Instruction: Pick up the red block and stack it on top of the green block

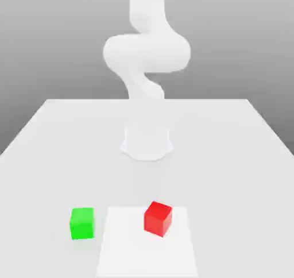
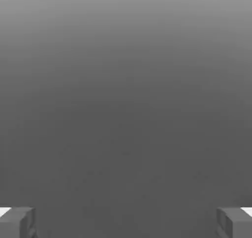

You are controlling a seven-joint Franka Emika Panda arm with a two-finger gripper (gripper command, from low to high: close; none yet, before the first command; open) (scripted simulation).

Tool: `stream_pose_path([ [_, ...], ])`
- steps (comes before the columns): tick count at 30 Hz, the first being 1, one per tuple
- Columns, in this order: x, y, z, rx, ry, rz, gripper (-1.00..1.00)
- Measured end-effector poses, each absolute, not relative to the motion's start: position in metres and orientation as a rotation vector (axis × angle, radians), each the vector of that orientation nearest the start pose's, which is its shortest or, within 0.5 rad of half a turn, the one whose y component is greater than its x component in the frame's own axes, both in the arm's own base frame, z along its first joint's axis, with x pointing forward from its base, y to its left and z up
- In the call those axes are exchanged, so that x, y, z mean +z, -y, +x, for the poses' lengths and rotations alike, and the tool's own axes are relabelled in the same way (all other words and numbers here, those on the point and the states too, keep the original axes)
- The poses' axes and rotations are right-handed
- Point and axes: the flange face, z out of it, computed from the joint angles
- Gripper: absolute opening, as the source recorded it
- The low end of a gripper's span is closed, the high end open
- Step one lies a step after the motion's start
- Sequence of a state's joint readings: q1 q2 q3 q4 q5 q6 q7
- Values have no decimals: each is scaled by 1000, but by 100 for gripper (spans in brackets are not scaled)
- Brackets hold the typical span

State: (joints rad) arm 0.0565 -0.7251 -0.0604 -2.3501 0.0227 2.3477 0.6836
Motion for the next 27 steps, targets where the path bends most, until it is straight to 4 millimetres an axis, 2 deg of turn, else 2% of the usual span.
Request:
stream_pose_path([
  [4, 576, 10, 417, -755, -718, -2674, 0],
  [9, 466, -3, 441, -552, -446, -2829, 0],
  [13, 382, -17, 439, -394, -208, -2933, 0],
  [18, 289, -28, 414, -203, 112, -3034, 0],
  [21, 243, -29, 391, -93, 313, -3079, 0],
  [23, 219, -26, 376, -30, 435, -3098, 0],
  [27, 202, -26, 374, -16, 492, -3104, 0],
])
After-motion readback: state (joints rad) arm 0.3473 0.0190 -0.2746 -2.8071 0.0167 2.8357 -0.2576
